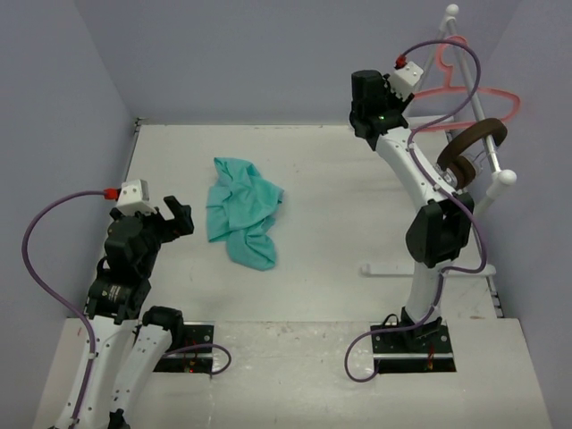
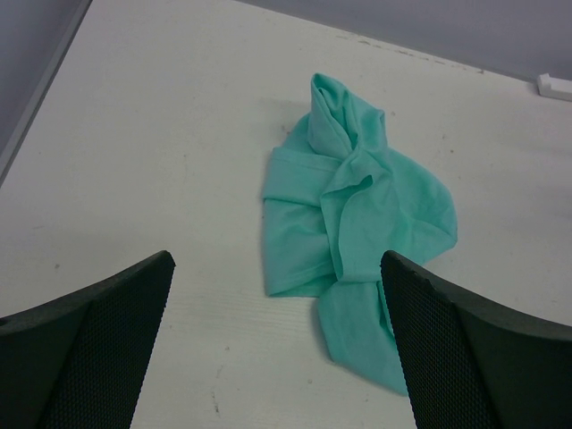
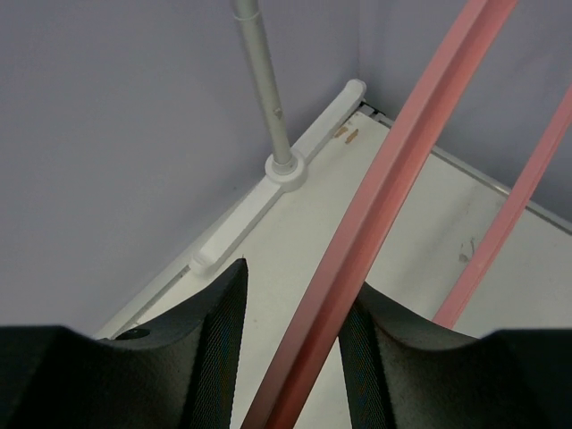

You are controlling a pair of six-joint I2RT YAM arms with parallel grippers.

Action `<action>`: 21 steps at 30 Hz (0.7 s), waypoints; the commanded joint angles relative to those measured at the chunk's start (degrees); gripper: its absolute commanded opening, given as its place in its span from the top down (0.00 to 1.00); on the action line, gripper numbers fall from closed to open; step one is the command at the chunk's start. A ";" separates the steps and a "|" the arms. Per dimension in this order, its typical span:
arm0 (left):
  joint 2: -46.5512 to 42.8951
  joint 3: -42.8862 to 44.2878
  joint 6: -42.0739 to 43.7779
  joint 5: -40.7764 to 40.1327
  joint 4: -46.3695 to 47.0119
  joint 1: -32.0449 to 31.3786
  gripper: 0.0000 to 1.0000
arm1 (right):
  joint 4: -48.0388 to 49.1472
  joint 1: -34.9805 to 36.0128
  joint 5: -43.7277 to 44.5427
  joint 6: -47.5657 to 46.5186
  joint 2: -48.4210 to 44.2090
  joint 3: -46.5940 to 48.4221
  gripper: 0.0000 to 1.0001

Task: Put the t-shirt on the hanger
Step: Pick up the hanger from the clothesline.

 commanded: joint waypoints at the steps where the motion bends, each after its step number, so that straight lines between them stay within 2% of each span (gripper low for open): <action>1: 0.46 -0.20 -0.23 -0.47 2.02 -0.35 0.00 | 11.68 3.49 4.28 -12.95 -5.69 -0.43 1.00; 4: 0.73 -0.20 -0.23 -0.40 2.02 -0.35 0.00 | 13.11 4.87 4.97 -13.82 -7.35 -2.35 1.00; 7: 0.76 -0.20 -0.23 -0.49 2.02 -0.35 0.00 | 11.09 5.52 2.46 -9.44 -9.45 -5.20 1.00; 11: 0.76 -0.28 -0.23 -0.75 2.02 -0.44 0.00 | 8.38 7.49 -6.06 -6.50 -13.94 -12.04 1.00; 17: 2.84 -0.06 -0.77 -2.22 1.53 -0.39 0.00 | 18.23 13.15 -26.39 -12.94 -23.43 -26.52 1.00; 19: 3.70 0.07 -1.61 -3.19 0.68 -0.44 0.00 | 19.01 14.34 -33.08 -14.40 -25.98 -29.20 1.00; 21: 4.25 0.07 -3.21 -4.28 0.01 -0.44 0.00 | 16.99 15.16 -36.18 -14.17 -27.69 -30.13 1.00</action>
